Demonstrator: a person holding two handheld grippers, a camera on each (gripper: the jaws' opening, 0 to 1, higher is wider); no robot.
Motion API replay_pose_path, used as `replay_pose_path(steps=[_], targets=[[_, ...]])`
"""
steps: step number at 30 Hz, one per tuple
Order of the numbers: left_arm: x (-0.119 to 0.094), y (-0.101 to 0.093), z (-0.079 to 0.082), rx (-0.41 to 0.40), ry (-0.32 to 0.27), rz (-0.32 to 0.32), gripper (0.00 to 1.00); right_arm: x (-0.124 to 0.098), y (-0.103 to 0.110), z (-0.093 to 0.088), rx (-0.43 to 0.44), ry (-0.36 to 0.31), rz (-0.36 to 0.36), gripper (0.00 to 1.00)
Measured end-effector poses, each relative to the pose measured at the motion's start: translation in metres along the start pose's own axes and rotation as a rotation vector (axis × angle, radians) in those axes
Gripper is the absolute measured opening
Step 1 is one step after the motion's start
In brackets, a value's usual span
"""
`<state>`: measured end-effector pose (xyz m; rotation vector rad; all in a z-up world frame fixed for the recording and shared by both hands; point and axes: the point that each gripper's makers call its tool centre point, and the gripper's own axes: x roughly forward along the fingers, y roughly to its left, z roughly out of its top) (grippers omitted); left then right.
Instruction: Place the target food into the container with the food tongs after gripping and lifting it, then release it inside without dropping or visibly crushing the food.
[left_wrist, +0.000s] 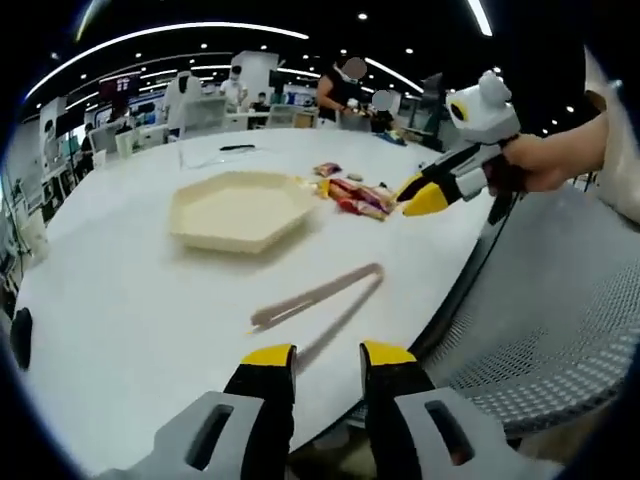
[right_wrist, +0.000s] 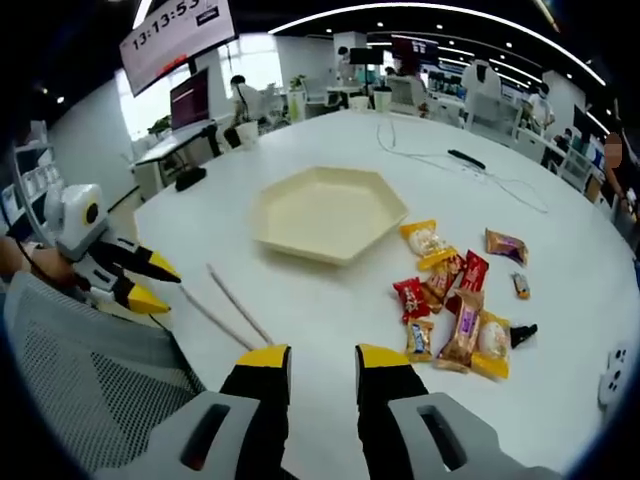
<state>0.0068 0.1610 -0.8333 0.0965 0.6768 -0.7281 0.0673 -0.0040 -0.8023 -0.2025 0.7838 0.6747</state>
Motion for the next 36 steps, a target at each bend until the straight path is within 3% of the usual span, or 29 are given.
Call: replay_pose_path(steps=[7, 17, 27, 28, 30, 31, 36], targets=[[0.007, 0.005, -0.007, 0.072, 0.042, 0.011, 0.23, -0.004, -0.001, -0.002, -0.001, 0.001, -0.006, 0.25], [0.021, 0.008, -0.017, 0.201, 0.128, -0.030, 0.24, -0.007, 0.001, -0.007, 0.002, 0.005, -0.004, 0.25], [0.027, 0.009, -0.016, 0.270, 0.130, -0.074, 0.21, -0.010, -0.003, -0.010, 0.004, 0.006, -0.009, 0.26], [0.027, 0.009, -0.016, 0.289, 0.131, -0.088, 0.20, -0.011, -0.004, -0.010, 0.002, 0.006, -0.008, 0.26], [0.028, 0.007, -0.012, 0.343, 0.123, -0.119, 0.08, -0.013, -0.006, -0.009, 0.003, 0.004, -0.012, 0.26], [0.026, 0.007, -0.016, 0.328, 0.151, -0.123, 0.06, -0.015, -0.008, -0.008, 0.004, 0.002, -0.016, 0.26], [0.029, 0.009, -0.016, 0.317, 0.135, -0.143, 0.05, -0.020, -0.010, -0.008, 0.008, 0.000, -0.023, 0.26]])
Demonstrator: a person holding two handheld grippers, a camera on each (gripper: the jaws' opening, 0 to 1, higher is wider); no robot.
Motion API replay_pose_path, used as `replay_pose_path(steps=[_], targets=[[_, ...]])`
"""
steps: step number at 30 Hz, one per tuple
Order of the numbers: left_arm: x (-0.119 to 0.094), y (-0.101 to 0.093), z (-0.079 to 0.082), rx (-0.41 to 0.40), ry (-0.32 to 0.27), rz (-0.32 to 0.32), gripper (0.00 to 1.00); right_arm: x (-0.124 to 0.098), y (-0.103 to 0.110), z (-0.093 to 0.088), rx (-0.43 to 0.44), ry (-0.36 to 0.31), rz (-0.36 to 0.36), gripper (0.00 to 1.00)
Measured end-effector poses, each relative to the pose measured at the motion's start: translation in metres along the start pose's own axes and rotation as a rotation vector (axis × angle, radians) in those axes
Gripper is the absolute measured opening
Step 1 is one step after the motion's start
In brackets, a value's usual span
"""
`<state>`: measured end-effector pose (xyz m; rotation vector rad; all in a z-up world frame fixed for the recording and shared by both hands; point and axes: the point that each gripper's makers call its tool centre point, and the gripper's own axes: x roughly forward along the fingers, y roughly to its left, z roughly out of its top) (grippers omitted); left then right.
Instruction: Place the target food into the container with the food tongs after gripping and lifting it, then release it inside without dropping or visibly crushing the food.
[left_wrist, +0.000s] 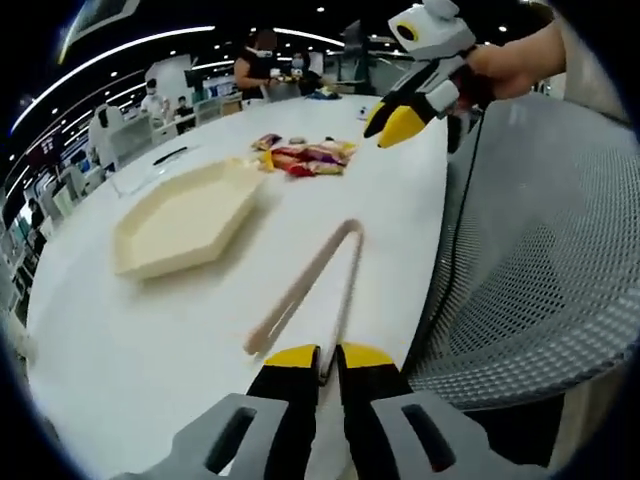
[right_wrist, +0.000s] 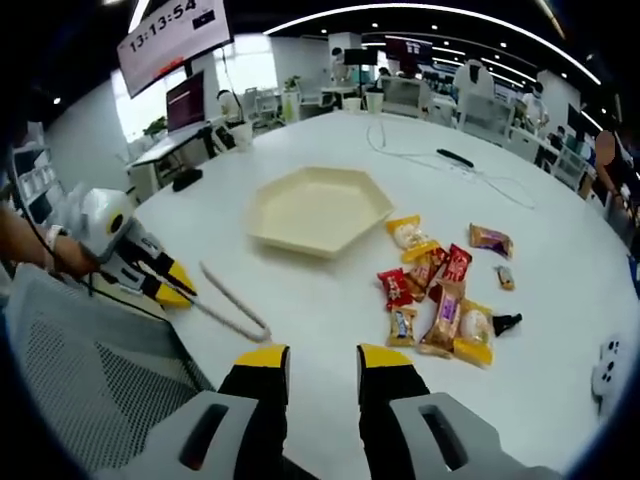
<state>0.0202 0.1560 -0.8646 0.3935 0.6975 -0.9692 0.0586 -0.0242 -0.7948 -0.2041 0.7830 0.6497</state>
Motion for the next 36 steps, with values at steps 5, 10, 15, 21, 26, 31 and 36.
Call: replay_pose_path(steps=[5, 10, 15, 21, 26, 31, 36], targets=[[0.002, -0.003, 0.000, 0.001, -0.008, -0.022, 0.01, -0.003, 0.001, -0.003, 0.004, 0.003, 0.003, 0.27], [0.003, -0.008, 0.003, -0.002, 0.014, -0.036, 0.00, -0.002, 0.003, -0.003, -0.005, 0.001, 0.011, 0.27], [0.001, -0.013, 0.005, -0.017, 0.012, -0.045, 0.00, -0.006, 0.001, 0.005, -0.006, -0.023, 0.013, 0.27], [-0.009, -0.014, 0.023, 0.008, -0.015, -0.075, 0.00, -0.011, -0.010, 0.009, -0.032, -0.044, 0.015, 0.29], [-0.015, -0.012, 0.040, -0.006, -0.053, -0.092, 0.00, -0.023, -0.015, 0.019, -0.037, -0.085, 0.044, 0.34], [-0.025, -0.016, 0.059, -0.001, -0.083, -0.122, 0.00, -0.041, 0.002, 0.038, -0.115, -0.169, 0.144, 0.44], [-0.044, -0.023, 0.091, 0.061, -0.144, -0.146, 0.00, -0.063, 0.012, 0.054, -0.161, -0.232, 0.194, 0.51]])
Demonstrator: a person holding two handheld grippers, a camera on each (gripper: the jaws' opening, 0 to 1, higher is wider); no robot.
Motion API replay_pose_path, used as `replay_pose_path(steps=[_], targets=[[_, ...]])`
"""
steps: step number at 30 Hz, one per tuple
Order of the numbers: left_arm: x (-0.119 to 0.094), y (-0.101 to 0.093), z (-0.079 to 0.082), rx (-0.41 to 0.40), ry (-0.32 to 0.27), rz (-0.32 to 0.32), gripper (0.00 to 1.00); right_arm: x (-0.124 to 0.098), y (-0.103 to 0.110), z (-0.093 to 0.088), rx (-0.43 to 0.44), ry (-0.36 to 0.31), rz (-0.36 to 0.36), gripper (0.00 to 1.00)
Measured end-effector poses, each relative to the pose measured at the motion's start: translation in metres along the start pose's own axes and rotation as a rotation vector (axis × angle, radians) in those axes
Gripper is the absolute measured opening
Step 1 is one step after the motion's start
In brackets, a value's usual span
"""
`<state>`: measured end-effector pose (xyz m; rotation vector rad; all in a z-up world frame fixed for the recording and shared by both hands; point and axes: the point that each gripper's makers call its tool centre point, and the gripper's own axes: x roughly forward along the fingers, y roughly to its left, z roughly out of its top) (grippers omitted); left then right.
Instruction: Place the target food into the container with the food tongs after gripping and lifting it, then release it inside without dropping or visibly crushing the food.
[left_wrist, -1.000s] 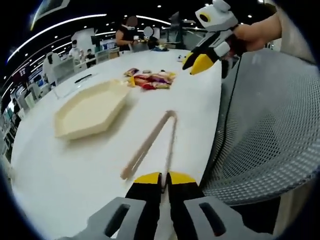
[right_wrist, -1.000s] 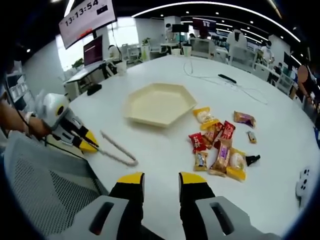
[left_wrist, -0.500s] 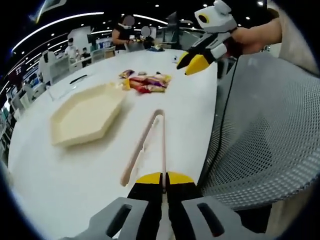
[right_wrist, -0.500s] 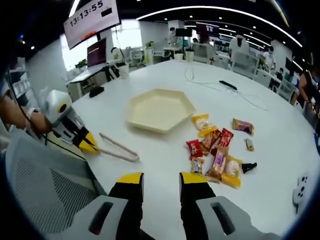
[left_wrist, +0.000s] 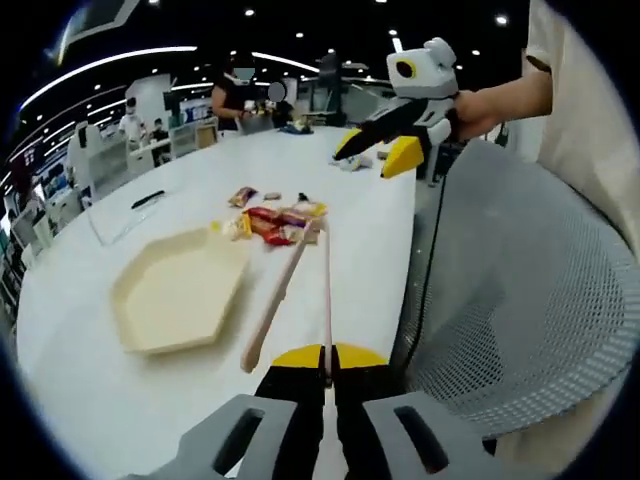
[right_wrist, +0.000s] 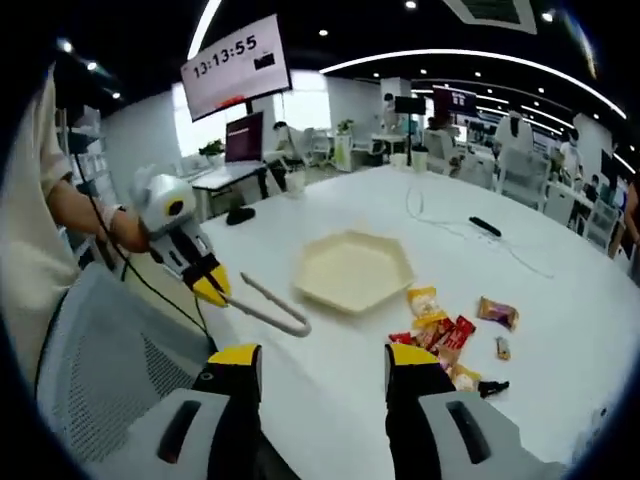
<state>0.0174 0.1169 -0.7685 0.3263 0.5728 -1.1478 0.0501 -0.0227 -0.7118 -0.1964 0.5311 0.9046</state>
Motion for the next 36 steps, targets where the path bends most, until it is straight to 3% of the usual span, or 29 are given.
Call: replay_pose_path(steps=[5, 9, 12, 15, 23, 27, 30, 36], targets=[[-0.011, -0.014, 0.030, 0.050, -0.045, -0.051, 0.00, -0.011, 0.007, 0.020, 0.022, -0.062, 0.031, 0.53], [-0.016, -0.029, 0.049, 0.091, -0.072, -0.118, 0.00, -0.020, 0.021, 0.042, -0.015, -0.114, 0.082, 0.55], [-0.025, -0.041, 0.069, 0.139, -0.097, -0.162, 0.00, -0.025, 0.029, 0.051, -0.047, -0.114, 0.104, 0.55], [-0.033, -0.050, 0.089, 0.124, -0.148, -0.208, 0.00, -0.035, 0.031, 0.069, -0.087, -0.171, 0.104, 0.52], [-0.042, -0.049, 0.110, 0.096, -0.194, -0.232, 0.00, -0.055, 0.050, 0.109, -0.094, -0.295, 0.171, 0.51], [-0.043, -0.056, 0.118, 0.068, -0.221, -0.259, 0.00, -0.061, 0.060, 0.113, -0.116, -0.303, 0.218, 0.47], [-0.047, -0.063, 0.130, 0.046, -0.271, -0.289, 0.00, -0.061, 0.066, 0.105, -0.111, -0.250, 0.248, 0.47], [-0.055, -0.072, 0.148, 0.087, -0.302, -0.316, 0.00, -0.064, 0.070, 0.102, -0.089, -0.214, 0.275, 0.51]])
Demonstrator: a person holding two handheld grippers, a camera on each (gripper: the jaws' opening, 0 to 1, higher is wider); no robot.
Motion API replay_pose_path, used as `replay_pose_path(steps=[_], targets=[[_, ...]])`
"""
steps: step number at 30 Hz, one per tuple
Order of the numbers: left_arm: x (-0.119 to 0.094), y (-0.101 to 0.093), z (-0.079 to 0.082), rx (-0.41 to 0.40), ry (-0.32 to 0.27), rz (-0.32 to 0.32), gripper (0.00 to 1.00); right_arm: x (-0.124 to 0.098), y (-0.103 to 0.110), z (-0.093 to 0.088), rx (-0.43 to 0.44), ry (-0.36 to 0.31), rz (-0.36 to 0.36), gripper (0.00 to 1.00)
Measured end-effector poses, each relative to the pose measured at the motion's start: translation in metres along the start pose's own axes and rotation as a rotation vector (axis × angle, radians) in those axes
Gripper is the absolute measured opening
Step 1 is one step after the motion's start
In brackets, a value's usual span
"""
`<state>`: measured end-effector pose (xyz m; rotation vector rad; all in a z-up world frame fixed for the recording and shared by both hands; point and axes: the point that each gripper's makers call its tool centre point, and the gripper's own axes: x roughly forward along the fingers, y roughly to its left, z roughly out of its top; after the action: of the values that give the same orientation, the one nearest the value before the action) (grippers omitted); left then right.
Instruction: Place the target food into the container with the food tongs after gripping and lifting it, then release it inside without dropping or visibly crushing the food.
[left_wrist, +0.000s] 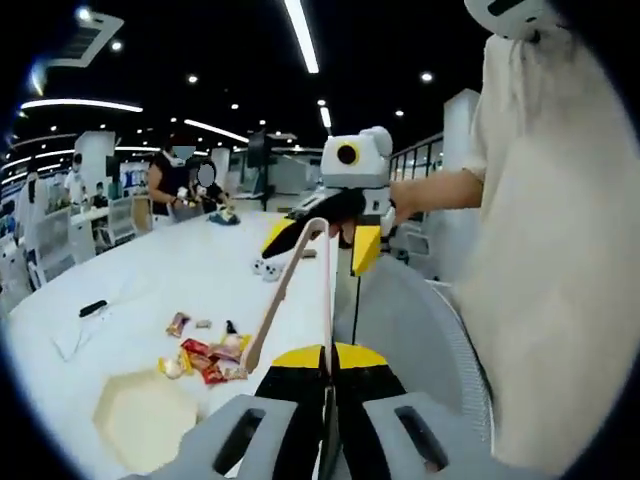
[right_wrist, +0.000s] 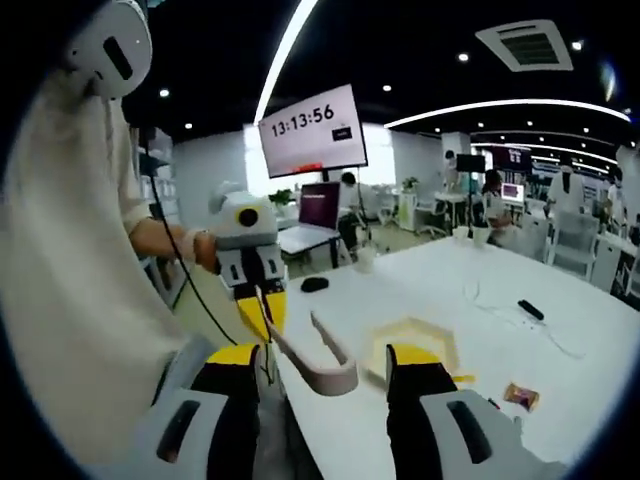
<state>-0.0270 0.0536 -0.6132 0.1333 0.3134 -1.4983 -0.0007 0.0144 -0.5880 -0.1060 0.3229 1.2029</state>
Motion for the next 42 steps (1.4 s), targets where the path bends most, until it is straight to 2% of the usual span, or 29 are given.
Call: replay_pose_path(steps=[7, 13, 17, 23, 25, 26, 31, 34, 35, 42], targets=[[0.002, -0.012, 0.022, 0.011, -0.050, -0.060, 0.00, 0.008, 0.013, 0.017, 0.049, -0.057, 0.074, 0.50], [0.006, -0.022, 0.024, 0.019, -0.053, -0.107, 0.00, 0.014, 0.025, 0.020, 0.052, -0.062, 0.124, 0.50], [0.005, -0.025, 0.028, 0.005, -0.076, -0.117, 0.00, 0.016, 0.029, 0.019, 0.109, -0.058, 0.142, 0.50], [0.005, -0.031, 0.034, -0.002, -0.104, -0.143, 0.00, 0.018, 0.041, 0.024, 0.112, -0.091, 0.186, 0.39], [0.004, -0.030, 0.034, -0.005, -0.106, -0.142, 0.00, 0.017, 0.044, 0.027, 0.085, -0.115, 0.194, 0.31], [0.004, -0.029, 0.034, -0.005, -0.106, -0.141, 0.00, 0.018, 0.045, 0.027, 0.090, -0.111, 0.201, 0.30], [0.003, -0.032, 0.033, -0.001, -0.101, -0.150, 0.00, 0.019, 0.046, 0.026, 0.107, -0.101, 0.213, 0.33], [0.002, -0.034, 0.036, -0.003, -0.116, -0.162, 0.00, 0.024, 0.047, 0.019, 0.105, -0.064, 0.207, 0.40], [0.002, -0.035, 0.035, 0.001, -0.112, -0.166, 0.00, 0.025, 0.048, 0.020, 0.114, -0.072, 0.214, 0.41], [0.002, -0.036, 0.036, 0.004, -0.104, -0.167, 0.00, 0.027, 0.054, 0.023, 0.112, -0.093, 0.236, 0.35]])
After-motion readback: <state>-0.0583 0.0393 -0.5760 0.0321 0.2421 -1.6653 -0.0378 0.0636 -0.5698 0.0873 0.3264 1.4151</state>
